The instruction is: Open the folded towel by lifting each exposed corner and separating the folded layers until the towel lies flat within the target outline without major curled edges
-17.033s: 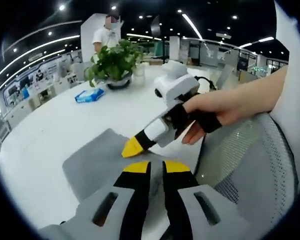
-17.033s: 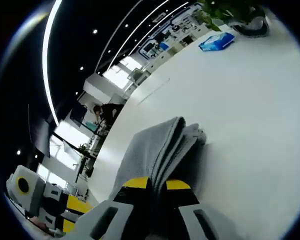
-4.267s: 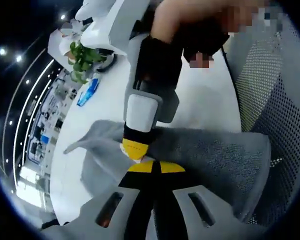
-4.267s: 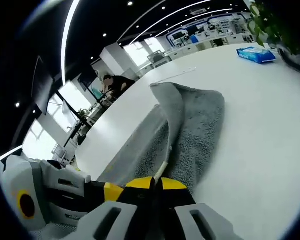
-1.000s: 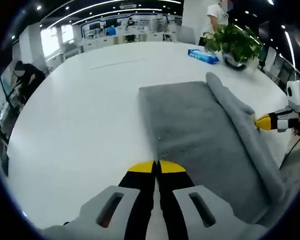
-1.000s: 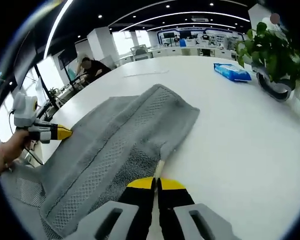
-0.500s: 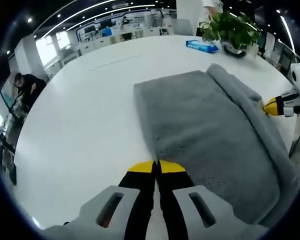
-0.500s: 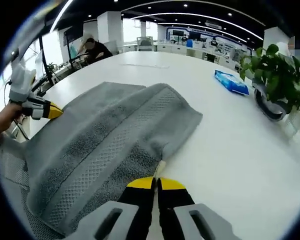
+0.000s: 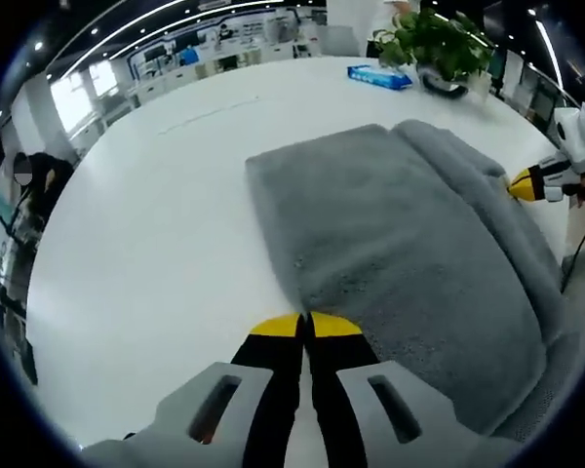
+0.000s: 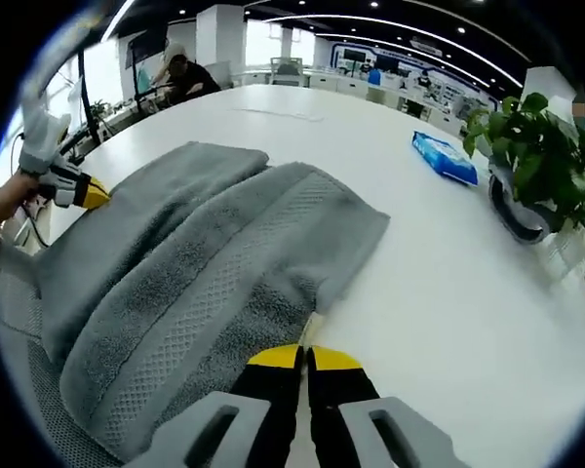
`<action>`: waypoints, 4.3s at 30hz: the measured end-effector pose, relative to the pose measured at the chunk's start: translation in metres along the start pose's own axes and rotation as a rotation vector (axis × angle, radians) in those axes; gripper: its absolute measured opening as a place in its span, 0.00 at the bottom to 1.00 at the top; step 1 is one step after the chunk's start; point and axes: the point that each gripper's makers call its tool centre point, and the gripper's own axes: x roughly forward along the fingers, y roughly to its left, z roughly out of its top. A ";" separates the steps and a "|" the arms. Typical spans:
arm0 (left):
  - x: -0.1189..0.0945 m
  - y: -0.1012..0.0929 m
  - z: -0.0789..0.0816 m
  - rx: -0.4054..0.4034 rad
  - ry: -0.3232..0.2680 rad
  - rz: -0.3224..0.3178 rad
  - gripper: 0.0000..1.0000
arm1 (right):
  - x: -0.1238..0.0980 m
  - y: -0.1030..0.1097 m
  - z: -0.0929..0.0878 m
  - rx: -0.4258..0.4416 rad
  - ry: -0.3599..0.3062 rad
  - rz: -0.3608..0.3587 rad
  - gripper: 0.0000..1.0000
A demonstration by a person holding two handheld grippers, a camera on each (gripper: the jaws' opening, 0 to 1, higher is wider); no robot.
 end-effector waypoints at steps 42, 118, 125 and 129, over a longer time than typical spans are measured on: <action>-0.011 0.073 -0.028 0.101 0.057 0.056 0.01 | -0.007 -0.037 -0.018 0.032 0.024 -0.016 0.00; -0.027 0.139 -0.056 0.057 0.099 0.117 0.01 | -0.027 -0.114 -0.055 0.129 0.060 -0.130 0.00; -0.027 0.146 -0.057 0.059 0.101 0.121 0.01 | -0.028 -0.119 -0.057 0.134 0.064 -0.137 0.00; -0.029 0.149 -0.057 0.062 0.108 0.128 0.01 | -0.029 -0.122 -0.059 0.135 0.066 -0.139 0.00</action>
